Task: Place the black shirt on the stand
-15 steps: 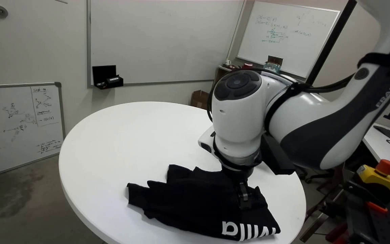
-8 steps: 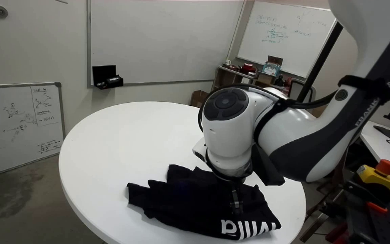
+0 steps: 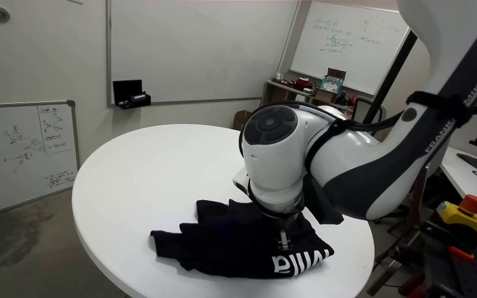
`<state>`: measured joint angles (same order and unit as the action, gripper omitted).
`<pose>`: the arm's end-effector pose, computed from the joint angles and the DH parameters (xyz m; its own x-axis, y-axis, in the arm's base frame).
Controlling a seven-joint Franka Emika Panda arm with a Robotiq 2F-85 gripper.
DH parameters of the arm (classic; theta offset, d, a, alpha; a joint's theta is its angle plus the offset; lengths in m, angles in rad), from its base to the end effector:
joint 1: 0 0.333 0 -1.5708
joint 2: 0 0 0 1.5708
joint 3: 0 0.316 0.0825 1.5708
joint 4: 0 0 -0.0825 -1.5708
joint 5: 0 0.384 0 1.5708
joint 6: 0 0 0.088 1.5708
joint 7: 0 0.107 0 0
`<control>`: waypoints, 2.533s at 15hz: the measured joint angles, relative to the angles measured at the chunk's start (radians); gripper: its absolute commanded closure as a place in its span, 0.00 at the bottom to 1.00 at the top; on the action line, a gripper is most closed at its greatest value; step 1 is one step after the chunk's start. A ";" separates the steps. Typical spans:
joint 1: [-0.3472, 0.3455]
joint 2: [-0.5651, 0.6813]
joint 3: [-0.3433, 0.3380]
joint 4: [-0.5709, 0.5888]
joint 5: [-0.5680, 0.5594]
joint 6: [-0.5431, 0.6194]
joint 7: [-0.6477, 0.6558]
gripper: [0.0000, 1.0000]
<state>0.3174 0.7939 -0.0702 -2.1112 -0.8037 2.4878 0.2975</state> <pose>0.4753 0.1173 0.0087 0.7379 0.5376 -0.4081 0.6692 -0.6615 0.3385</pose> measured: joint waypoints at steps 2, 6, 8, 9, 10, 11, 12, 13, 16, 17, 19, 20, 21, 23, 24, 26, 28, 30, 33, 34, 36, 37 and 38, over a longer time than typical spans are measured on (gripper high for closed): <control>-0.002 0.000 0.000 0.004 0.006 -0.005 0.000 1.00; -0.021 -0.011 0.003 0.007 0.053 -0.016 -0.003 0.99; -0.046 -0.035 0.012 0.003 0.104 -0.017 -0.014 0.99; -0.065 -0.058 0.017 -0.002 0.136 -0.017 -0.027 0.99; -0.083 -0.085 0.024 -0.011 0.167 -0.017 -0.042 0.99; -0.105 -0.121 0.031 -0.026 0.200 -0.016 -0.063 0.99; -0.125 -0.161 0.039 -0.045 0.233 -0.016 -0.088 0.99; -0.144 -0.207 0.045 -0.069 0.264 -0.016 -0.115 0.99; -0.197 -0.360 0.069 -0.160 0.360 -0.016 -0.220 0.99; -0.213 -0.414 0.079 -0.194 0.393 -0.017 -0.263 0.99; -0.243 -0.525 0.098 -0.259 0.456 -0.024 -0.352 0.99; -0.256 -0.578 0.105 -0.286 0.488 -0.031 -0.395 0.99; -0.267 -0.633 0.111 -0.311 0.525 -0.041 -0.443 0.99; -0.280 -0.738 0.114 -0.348 0.600 -0.072 -0.535 0.99; -0.285 -0.786 0.113 -0.361 0.633 -0.092 -0.574 0.99; -0.287 -0.884 0.107 -0.378 0.684 -0.139 -0.640 0.99; -0.287 -0.971 0.093 -0.383 0.709 -0.183 -0.674 0.99; -0.287 -1.051 0.070 -0.385 0.720 -0.220 -0.693 0.99; -0.288 -1.165 0.028 -0.388 0.720 -0.268 -0.711 0.99; -0.288 -1.201 0.015 -0.389 0.720 -0.284 -0.717 0.99; -0.288 -1.265 -0.011 -0.390 0.720 -0.323 -0.724 0.99; -0.288 -1.294 -0.023 -0.389 0.720 -0.350 -0.729 0.99; -0.289 -1.320 -0.035 -0.389 0.720 -0.373 -0.731 0.99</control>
<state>0.0287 -0.5265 -0.1053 -2.5002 -0.0838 2.1145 -0.4331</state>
